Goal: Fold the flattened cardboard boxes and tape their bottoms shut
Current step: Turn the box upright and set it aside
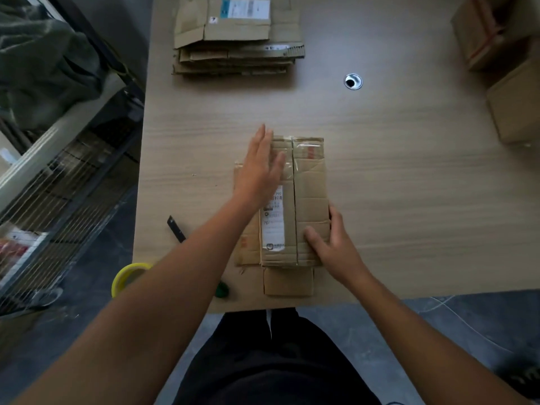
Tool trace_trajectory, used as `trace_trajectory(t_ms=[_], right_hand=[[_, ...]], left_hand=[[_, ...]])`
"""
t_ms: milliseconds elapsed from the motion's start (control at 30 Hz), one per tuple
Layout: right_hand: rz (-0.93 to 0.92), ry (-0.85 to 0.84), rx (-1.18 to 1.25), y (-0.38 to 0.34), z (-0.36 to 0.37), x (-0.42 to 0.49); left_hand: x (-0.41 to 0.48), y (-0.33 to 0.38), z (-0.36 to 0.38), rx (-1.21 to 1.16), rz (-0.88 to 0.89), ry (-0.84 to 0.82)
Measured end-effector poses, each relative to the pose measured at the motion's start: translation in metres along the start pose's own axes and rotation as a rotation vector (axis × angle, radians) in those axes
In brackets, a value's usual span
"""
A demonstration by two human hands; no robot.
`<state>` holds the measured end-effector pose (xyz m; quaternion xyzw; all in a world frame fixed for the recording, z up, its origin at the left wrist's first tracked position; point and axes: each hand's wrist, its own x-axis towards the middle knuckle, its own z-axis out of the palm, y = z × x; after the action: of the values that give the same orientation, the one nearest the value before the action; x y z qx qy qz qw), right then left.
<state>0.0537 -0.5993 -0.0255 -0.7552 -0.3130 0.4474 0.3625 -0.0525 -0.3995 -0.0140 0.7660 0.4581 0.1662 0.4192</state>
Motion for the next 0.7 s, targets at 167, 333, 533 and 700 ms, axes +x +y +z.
trace_trajectory(t_ms=[167,333,533,700], right_hand=[[0.055,0.19,0.083,-0.063,-0.03,0.055],[0.012,0.152,-0.103,-0.089,-0.013,0.128],[0.047,0.331,-0.12,-0.081,-0.01,0.136],[0.207,0.197,-0.142,-0.083,-0.011,0.117]], left_hand=[[0.028,-0.012,0.007,-0.294,-0.108,-0.09],[0.028,-0.02,0.01,-0.495,-0.145,-0.155],[0.029,-0.01,0.009,-0.472,-0.288,-0.141],[0.024,-0.027,0.016,-0.508,-0.536,-0.098]])
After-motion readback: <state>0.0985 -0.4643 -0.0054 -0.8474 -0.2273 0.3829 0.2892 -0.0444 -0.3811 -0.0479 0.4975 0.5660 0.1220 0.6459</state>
